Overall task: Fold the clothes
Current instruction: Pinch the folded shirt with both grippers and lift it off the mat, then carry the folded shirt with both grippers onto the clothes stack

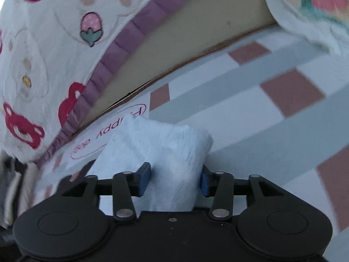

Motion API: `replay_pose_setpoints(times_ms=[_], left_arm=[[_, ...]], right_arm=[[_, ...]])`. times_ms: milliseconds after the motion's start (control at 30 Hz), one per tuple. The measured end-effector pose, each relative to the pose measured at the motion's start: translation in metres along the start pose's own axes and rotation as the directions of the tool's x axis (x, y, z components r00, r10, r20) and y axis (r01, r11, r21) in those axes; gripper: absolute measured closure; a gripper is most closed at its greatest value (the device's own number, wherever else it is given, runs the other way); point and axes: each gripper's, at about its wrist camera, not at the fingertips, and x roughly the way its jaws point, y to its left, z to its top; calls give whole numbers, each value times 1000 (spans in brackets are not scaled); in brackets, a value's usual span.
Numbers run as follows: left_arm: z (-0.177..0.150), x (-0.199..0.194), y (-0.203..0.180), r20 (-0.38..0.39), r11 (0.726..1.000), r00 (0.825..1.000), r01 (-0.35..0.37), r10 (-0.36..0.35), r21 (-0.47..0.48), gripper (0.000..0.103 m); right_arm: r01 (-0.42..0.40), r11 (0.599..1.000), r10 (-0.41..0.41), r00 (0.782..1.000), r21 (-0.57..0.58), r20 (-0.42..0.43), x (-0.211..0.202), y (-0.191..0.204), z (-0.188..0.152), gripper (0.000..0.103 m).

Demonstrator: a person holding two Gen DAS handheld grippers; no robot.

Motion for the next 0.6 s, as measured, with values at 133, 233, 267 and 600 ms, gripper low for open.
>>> replay_pose_setpoints(times_ms=[133, 233, 267, 600], left_arm=[[6, 10, -5, -11, 993, 1000, 27, -26, 111, 83], [8, -1, -27, -6, 962, 1000, -19, 21, 274, 89], [6, -6, -36, 7, 944, 999, -38, 38, 329, 89], [4, -109, -85, 207, 850, 975, -174, 79, 497, 89]], right_arm=[[-43, 998, 45, 998, -37, 41, -5, 7, 1, 71], [-70, 992, 78, 994, -101, 80, -13, 17, 2, 81], [-78, 989, 90, 992, -125, 90, -19, 24, 3, 82], [-211, 941, 250, 960, -264, 128, -74, 102, -11, 82]])
